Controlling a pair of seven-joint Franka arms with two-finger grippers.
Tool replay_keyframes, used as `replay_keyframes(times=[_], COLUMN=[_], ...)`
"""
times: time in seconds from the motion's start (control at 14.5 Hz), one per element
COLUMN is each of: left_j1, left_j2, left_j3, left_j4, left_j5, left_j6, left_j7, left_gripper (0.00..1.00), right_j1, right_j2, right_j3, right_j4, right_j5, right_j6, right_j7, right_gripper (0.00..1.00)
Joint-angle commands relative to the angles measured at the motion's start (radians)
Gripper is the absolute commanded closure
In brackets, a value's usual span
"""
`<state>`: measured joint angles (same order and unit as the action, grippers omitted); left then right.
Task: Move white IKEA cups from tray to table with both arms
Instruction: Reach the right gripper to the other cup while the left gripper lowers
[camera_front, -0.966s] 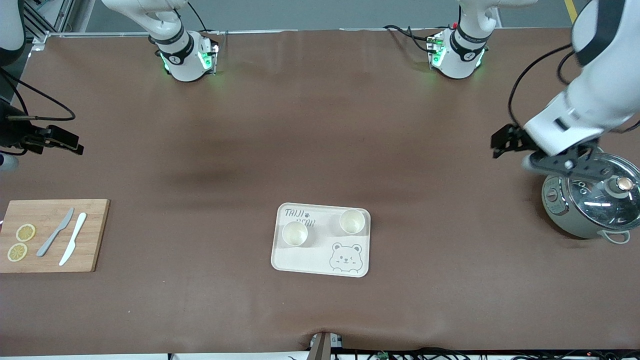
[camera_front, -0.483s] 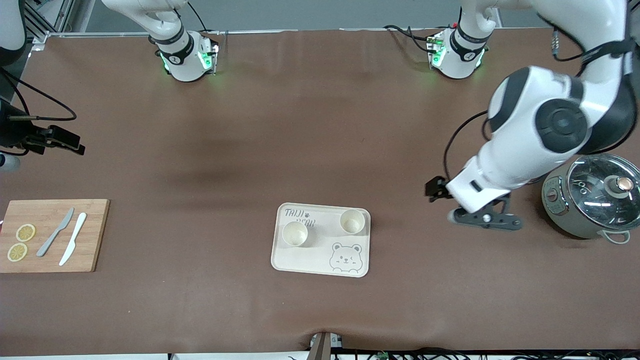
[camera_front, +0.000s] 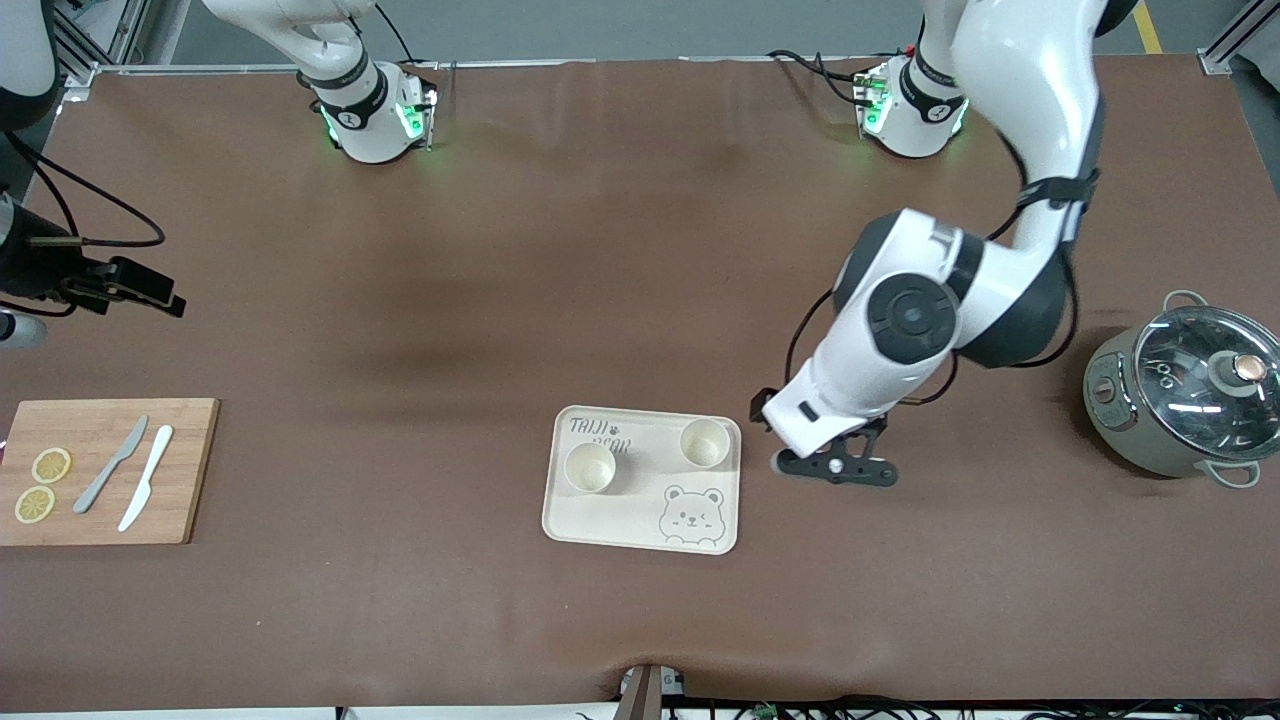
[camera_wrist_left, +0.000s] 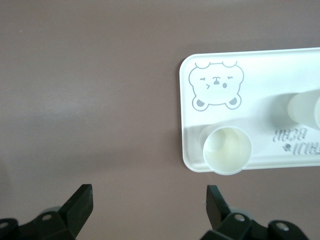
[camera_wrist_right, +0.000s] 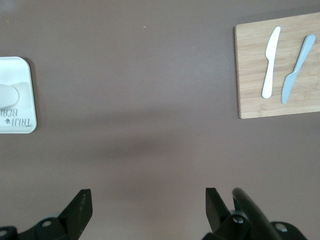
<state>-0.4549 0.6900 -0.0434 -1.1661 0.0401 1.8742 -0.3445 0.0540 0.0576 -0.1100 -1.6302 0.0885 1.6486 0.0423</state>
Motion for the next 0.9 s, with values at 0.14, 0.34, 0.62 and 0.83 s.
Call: replay_keyframes(times=[0.14, 0.34, 0.62, 0.83], left_j1=[-0.073, -0.071, -0.08, -0.082], left_j2=[0.146, 0.174, 0.218, 0.232], left_j3=[0.068, 0.069, 0.071, 0.074], left_j4=[0.131, 0.131, 0.131, 0.129], left_j5=[0.007, -0.02, -0.048, -0.048], left_j6=[0.037, 0.077, 0.152, 0.184], left_j7=[-0.034, -0.033, -0.041, -0.061], left_gripper=[0.0, 0.0, 0.0, 0.0], right_j1=[0.114, 0.219, 0.326, 0.388], right_j2=[0.085, 0.134, 0.229, 0.319], right_j3=[-0.004, -0.004, -0.004, -0.004], right_j4=[0.058, 0.059, 0.075, 0.124], right_j5=[0.017, 0.017, 0.014, 0.01], right_j6=[0.071, 0.161, 0.275, 0.326], right_j7=[0.189, 0.364, 0.565, 0.655], right_gripper=[0.0, 0.0, 0.0, 0.0])
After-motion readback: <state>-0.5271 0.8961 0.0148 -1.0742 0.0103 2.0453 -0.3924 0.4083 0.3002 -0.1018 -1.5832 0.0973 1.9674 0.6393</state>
